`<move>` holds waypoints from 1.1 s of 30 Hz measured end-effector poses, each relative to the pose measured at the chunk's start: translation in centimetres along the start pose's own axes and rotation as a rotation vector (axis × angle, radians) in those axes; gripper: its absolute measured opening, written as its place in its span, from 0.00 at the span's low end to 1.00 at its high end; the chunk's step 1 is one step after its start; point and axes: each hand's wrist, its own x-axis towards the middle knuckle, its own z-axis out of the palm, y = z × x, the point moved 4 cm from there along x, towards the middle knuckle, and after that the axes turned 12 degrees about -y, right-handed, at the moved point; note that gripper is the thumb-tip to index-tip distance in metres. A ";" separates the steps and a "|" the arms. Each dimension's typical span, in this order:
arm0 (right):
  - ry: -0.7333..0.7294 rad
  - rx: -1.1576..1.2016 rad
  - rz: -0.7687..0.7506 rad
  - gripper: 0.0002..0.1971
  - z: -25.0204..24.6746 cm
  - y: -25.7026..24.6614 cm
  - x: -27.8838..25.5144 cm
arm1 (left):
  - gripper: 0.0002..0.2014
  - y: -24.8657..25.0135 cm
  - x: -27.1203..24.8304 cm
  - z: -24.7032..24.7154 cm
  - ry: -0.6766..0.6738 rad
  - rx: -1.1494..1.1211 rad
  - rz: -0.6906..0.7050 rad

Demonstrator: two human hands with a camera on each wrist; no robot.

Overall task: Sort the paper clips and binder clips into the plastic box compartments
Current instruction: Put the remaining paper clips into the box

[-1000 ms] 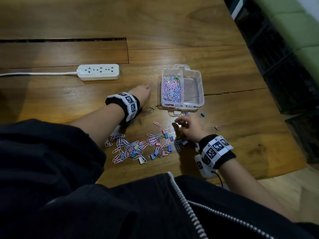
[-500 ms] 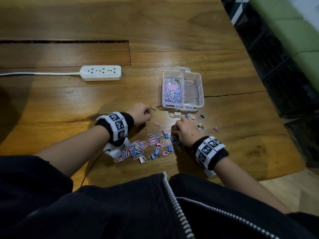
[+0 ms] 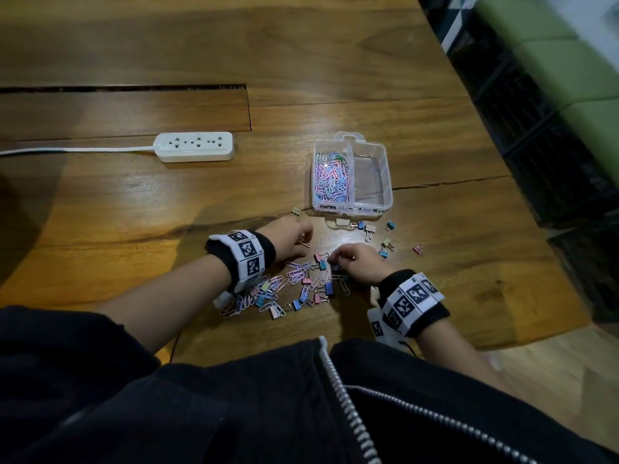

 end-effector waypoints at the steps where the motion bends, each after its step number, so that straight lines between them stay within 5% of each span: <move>1: 0.070 0.057 -0.003 0.14 -0.3 0.3 0.2 | 0.13 -0.1 0.0 0.1 0.003 0.015 -0.008; 6: 0.259 0.506 -0.096 0.11 -2.0 1.9 -0.8 | 0.12 -0.2 -0.3 0.7 -0.020 0.032 -0.033; 10: 0.065 0.919 -0.159 0.15 -1.4 2.4 -2.0 | 0.12 -1.7 -0.5 1.1 -0.066 -0.520 -0.072; 14: -0.051 0.498 -0.050 0.16 0.3 1.7 -1.7 | 0.12 -1.5 -1.3 1.2 -0.137 -1.190 -0.051; 16: -0.018 0.337 -0.025 0.16 0.7 1.5 -0.9 | 0.10 -1.4 -1.5 1.4 -0.153 -1.247 -0.104; 20: 0.193 0.304 -0.060 0.16 -0.3 1.3 -0.3 | 0.07 -1.3 -1.5 1.9 -0.199 -1.135 -0.191; 22: 0.272 0.338 -0.081 0.15 -0.9 1.4 -0.8 | 0.09 -1.2 -1.6 1.6 -0.147 -0.822 -0.168; 27: 0.192 0.092 -0.111 0.14 0.7 1.2 -1.9 | 0.17 -0.2 -2.2 2.2 -0.129 -0.142 -0.040; 29: 0.208 -0.114 -0.099 0.05 1.4 1.3 -2.1 | 0.19 -0.3 -2.1 2.5 -0.104 -0.040 -0.061; 33: 0.258 -0.294 -0.076 0.10 1.8 1.7 -1.7 | 0.13 0.1 -2.0 2.7 -0.081 0.044 -0.064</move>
